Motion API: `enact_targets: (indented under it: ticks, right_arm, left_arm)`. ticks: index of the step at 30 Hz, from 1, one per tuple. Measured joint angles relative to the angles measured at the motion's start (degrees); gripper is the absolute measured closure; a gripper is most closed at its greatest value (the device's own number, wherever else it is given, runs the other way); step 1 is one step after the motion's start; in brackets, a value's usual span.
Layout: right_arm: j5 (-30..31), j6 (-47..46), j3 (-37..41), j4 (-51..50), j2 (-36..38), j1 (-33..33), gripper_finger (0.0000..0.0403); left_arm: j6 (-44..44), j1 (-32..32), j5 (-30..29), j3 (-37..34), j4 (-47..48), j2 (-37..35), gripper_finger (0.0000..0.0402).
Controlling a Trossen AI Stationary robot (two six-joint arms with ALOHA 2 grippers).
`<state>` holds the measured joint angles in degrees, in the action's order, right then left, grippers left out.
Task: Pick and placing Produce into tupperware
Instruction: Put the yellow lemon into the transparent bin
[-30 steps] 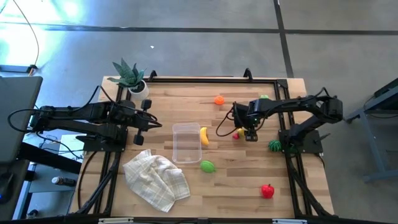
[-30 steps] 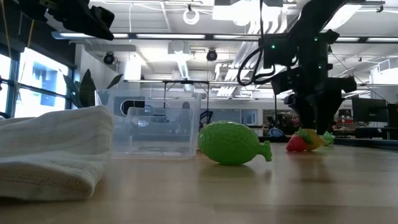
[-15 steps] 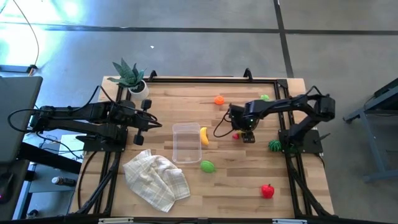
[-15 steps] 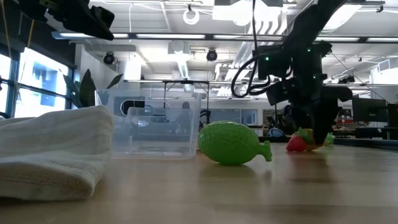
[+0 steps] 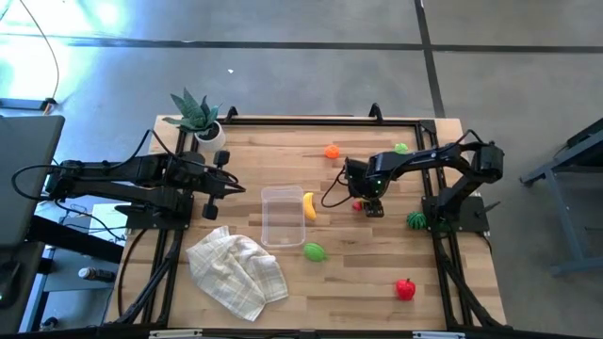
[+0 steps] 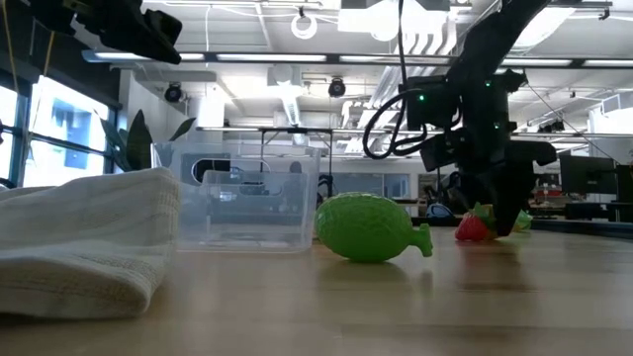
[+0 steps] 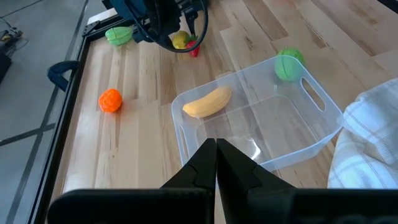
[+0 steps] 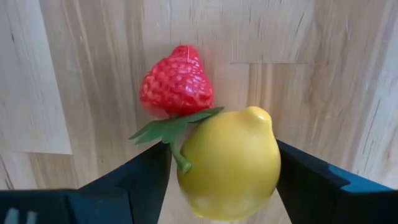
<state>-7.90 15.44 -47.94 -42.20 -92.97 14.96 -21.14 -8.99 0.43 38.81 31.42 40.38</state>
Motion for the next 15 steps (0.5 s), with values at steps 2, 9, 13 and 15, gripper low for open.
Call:
enact_targets:
  ticks: [2, 9, 13, 15]
  right_arm:
    - [0.0, -0.1, 0.0, 0.0, 0.0, 0.0, 0.0149]
    - [0.2, 0.0, 0.0, 0.0, 0.0, 0.1, 0.0172]
    - [0.3, 0.1, 0.0, -0.1, 0.0, 0.1, 0.0185]
    - [0.5, 0.1, 0.0, -0.3, 0.0, 0.0, 0.0190]
  left_arm:
    - [0.0, 0.0, 0.0, 0.0, 0.0, 0.0, 0.0399]
    - [0.0, 0.0, 0.0, 0.0, 0.0, 0.0, 0.0399]
    - [0.0, 0.0, 0.0, 0.0, 0.0, 0.0, 0.0399]
    - [0.0, 0.0, 0.0, 0.0, 0.0, 0.0, 0.0399]
